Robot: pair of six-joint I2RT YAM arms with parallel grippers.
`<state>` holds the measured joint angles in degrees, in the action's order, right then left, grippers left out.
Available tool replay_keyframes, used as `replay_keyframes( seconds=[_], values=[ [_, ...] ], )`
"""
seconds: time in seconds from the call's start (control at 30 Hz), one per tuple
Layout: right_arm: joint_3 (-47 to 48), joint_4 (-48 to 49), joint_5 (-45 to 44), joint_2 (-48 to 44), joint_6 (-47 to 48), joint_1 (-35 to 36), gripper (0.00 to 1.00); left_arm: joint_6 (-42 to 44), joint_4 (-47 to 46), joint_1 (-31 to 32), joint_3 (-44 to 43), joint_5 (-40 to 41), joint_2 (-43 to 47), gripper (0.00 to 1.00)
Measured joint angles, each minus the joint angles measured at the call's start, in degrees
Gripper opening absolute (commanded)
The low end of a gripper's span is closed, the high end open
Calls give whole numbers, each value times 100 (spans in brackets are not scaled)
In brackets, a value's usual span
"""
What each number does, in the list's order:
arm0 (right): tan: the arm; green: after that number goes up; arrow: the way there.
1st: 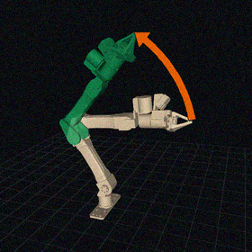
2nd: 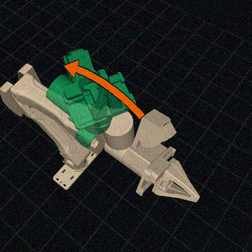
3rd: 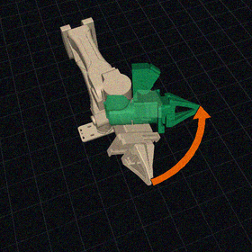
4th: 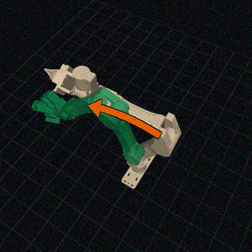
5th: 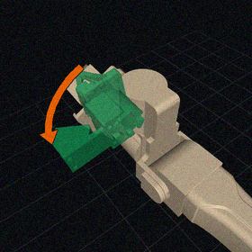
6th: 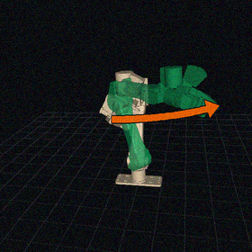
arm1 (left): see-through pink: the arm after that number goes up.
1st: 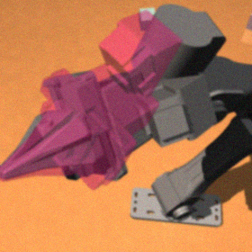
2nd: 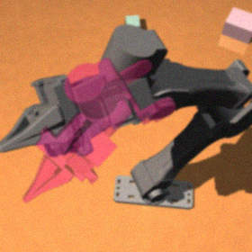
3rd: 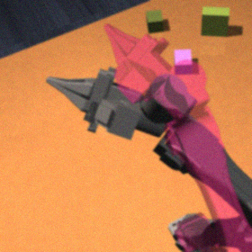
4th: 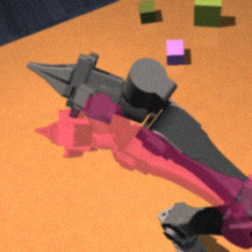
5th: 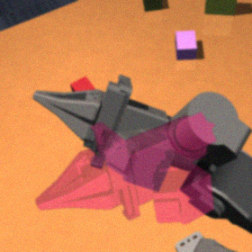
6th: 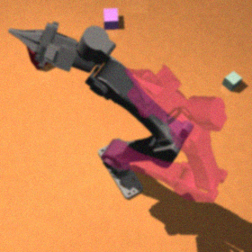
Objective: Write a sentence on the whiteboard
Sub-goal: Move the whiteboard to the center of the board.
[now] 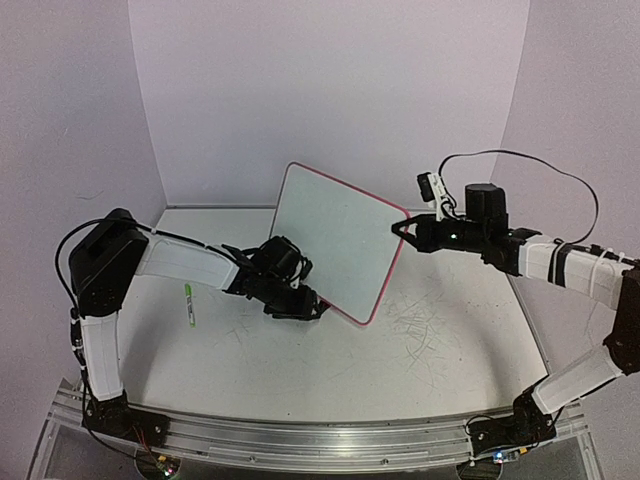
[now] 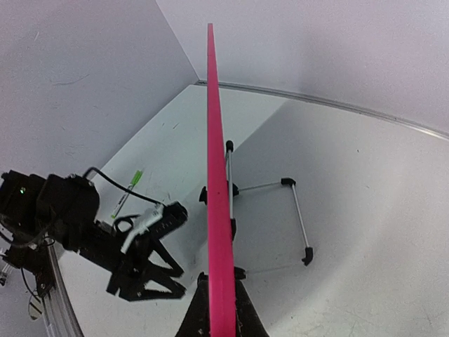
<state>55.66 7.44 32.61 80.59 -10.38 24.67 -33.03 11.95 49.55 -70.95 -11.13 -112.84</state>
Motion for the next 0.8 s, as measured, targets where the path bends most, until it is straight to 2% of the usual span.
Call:
replay_keyframes(
  seconds=[0.07, 0.13, 0.23, 0.4, 0.6, 0.67, 0.8],
  values=[
    [-187, -32, 364, -94, -21, -258, 0, 217, 136, -116, 220, 126, 362, 67],
    [-226, -67, 639, -75, -26, -418, 1, 409, 153, -329, 372, 132, 701, 78],
    [-227, -59, 849, 38, -26, -476, 4, 748, 74, -930, 440, 126, 1019, 87],
    [-132, 273, 905, 414, -183, -511, 13, 1319, -332, -1729, 466, 165, 936, 93],
    [-57, 252, 873, 842, -212, -484, 26, 1857, -1190, -1824, 502, -445, 291, 83],
    [-51, 199, 836, 886, -234, -471, 29, 2050, -1329, -1824, 497, -601, 10, 77],
    [-2, 116, 769, 890, -356, -466, 45, 2361, -1530, -1828, 399, -720, -357, 63]
  ],
)
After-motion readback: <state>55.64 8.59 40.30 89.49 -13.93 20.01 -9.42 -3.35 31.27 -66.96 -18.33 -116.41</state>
